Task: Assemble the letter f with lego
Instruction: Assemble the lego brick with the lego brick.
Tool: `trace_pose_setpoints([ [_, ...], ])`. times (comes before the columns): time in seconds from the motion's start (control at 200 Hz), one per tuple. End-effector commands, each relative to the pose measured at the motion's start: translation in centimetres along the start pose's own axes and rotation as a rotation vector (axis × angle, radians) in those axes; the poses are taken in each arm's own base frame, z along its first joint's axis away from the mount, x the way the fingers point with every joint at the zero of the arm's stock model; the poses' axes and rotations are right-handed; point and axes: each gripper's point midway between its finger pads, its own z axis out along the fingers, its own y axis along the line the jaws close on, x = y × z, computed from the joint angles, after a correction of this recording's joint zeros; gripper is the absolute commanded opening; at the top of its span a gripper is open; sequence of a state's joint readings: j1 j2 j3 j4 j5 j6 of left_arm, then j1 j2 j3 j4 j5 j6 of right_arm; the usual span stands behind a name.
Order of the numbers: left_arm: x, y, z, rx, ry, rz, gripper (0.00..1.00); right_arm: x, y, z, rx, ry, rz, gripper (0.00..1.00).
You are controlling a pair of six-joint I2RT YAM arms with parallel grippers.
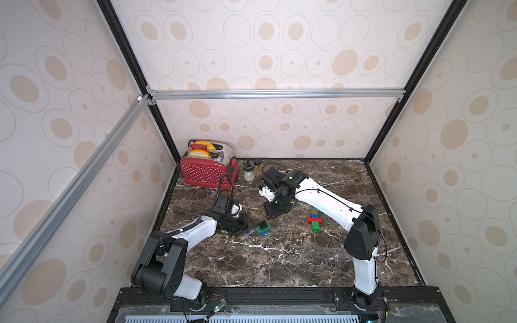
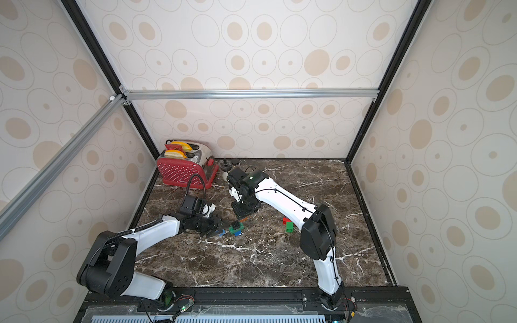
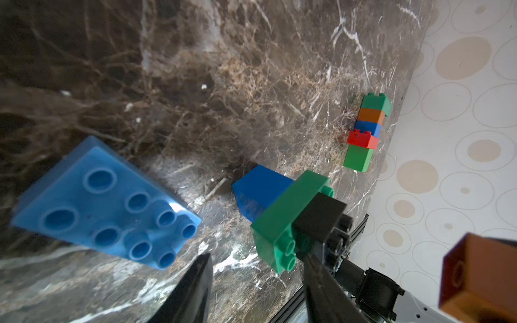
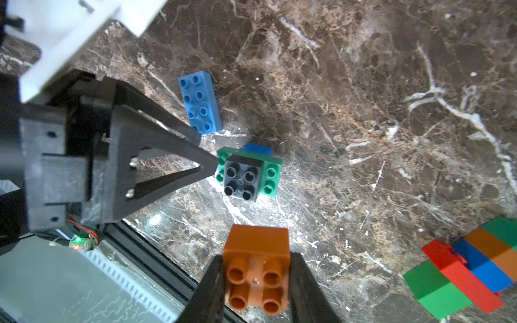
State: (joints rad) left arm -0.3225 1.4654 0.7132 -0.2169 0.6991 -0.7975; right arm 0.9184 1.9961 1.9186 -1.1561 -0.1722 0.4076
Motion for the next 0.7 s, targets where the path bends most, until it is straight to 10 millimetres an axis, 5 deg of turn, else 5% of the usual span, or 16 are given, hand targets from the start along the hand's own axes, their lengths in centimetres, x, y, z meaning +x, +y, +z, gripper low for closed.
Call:
trace_pose_setpoints([
  [0.0, 0.0, -0.3, 0.3, 0.017, 0.006, 0.01, 0.51, 0.8, 0.6, 0.9, -0.012, 0.064, 0.016, 0.36],
  [0.25, 0.3, 0.0, 0.7, 0.018, 0.028, 0.012, 0.46, 0.4, 2.1, 2.2, -0.016, 0.083, -0.016, 0.36],
  [0.696, 0.4, 0.3, 1.1, 0.009, 0.049, 0.018, 0.45, 0.2, 1.5, 4.3, 0.027, 0.114, -0.017, 0.36],
])
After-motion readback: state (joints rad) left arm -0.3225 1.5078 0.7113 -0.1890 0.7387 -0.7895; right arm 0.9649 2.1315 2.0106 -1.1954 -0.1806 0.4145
